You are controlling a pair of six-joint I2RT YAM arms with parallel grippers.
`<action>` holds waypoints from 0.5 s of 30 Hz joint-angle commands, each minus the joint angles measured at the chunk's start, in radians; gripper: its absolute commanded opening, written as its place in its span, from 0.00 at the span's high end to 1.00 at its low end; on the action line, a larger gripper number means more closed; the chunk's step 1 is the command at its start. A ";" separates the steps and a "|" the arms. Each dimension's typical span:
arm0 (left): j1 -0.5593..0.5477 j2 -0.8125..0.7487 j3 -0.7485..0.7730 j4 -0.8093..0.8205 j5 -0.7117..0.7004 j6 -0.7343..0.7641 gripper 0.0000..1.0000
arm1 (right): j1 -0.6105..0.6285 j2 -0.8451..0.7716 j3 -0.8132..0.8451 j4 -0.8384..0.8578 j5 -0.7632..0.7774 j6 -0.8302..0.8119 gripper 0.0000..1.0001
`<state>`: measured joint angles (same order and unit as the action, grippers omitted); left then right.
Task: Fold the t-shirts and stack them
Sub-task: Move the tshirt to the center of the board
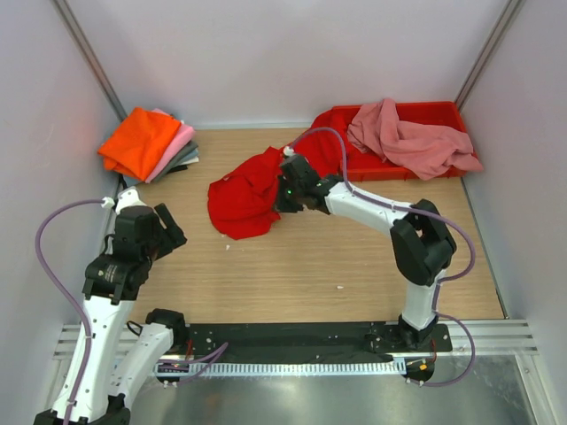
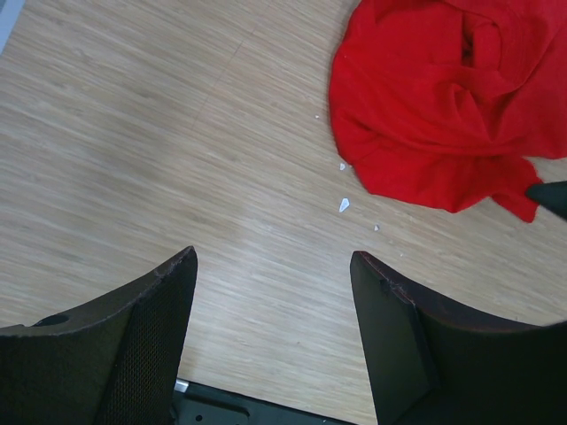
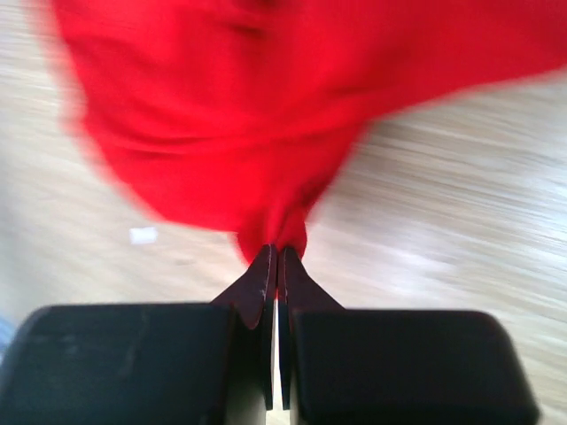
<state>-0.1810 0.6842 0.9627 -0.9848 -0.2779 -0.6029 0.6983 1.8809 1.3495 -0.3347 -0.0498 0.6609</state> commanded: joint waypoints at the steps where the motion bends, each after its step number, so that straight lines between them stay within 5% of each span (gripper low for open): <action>1: 0.008 -0.005 0.011 0.020 -0.010 -0.008 0.29 | 0.133 -0.202 0.199 0.017 0.033 0.029 0.99; 6: 0.012 -0.002 0.013 0.020 -0.012 -0.009 0.29 | 0.265 -0.258 0.414 0.006 0.134 0.034 0.99; 10: 0.014 -0.005 0.013 0.017 -0.017 -0.011 0.29 | 0.287 -0.293 0.327 0.040 0.214 0.078 0.94; 11: 0.014 -0.003 0.013 0.018 -0.018 -0.011 0.29 | 0.285 -0.290 0.303 0.011 0.223 0.080 0.81; 12: 0.014 -0.005 0.014 0.018 -0.018 -0.011 0.29 | 0.287 -0.289 0.246 -0.009 0.231 0.085 0.49; 15: 0.014 0.000 0.014 0.018 -0.015 -0.011 0.28 | 0.287 -0.310 0.058 -0.030 0.264 0.143 0.24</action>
<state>-0.1741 0.6846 0.9627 -0.9852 -0.2790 -0.6033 0.9897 1.5112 1.5917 -0.2653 0.1371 0.7429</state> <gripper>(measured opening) 0.715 0.717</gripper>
